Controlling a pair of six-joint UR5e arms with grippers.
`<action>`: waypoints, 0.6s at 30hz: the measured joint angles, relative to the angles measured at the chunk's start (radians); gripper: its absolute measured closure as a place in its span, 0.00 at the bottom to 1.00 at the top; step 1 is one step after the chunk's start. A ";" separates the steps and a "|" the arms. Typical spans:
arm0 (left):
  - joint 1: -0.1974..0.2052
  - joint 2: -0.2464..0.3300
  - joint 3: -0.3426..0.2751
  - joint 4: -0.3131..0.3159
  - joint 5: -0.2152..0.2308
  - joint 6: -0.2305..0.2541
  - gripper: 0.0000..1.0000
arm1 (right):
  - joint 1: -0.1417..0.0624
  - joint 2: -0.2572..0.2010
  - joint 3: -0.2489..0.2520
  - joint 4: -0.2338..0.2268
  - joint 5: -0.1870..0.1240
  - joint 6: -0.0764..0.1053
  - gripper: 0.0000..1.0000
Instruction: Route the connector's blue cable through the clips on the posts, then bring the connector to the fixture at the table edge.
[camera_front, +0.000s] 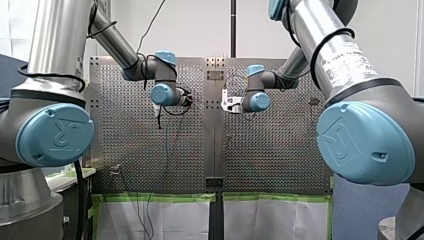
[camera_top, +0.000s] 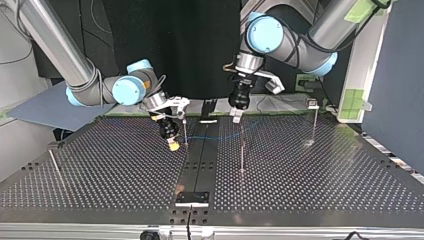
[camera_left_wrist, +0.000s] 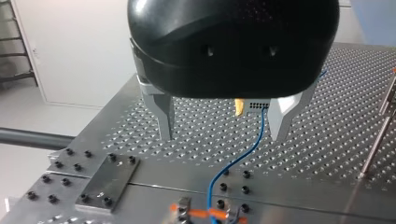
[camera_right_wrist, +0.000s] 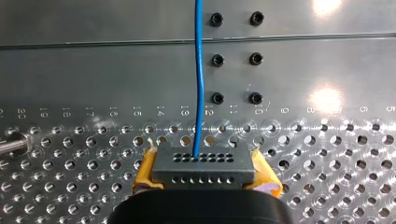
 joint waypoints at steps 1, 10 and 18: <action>-0.009 -0.009 0.009 -0.005 -0.009 0.002 0.00 | 0.000 0.000 0.000 0.000 0.000 0.000 1.00; -0.080 -0.053 0.077 -0.043 -0.080 0.042 0.00 | 0.000 0.000 0.000 -0.002 0.000 0.000 1.00; -0.141 -0.056 0.108 -0.044 -0.144 0.074 0.00 | -0.007 0.001 0.001 0.021 0.001 -0.021 1.00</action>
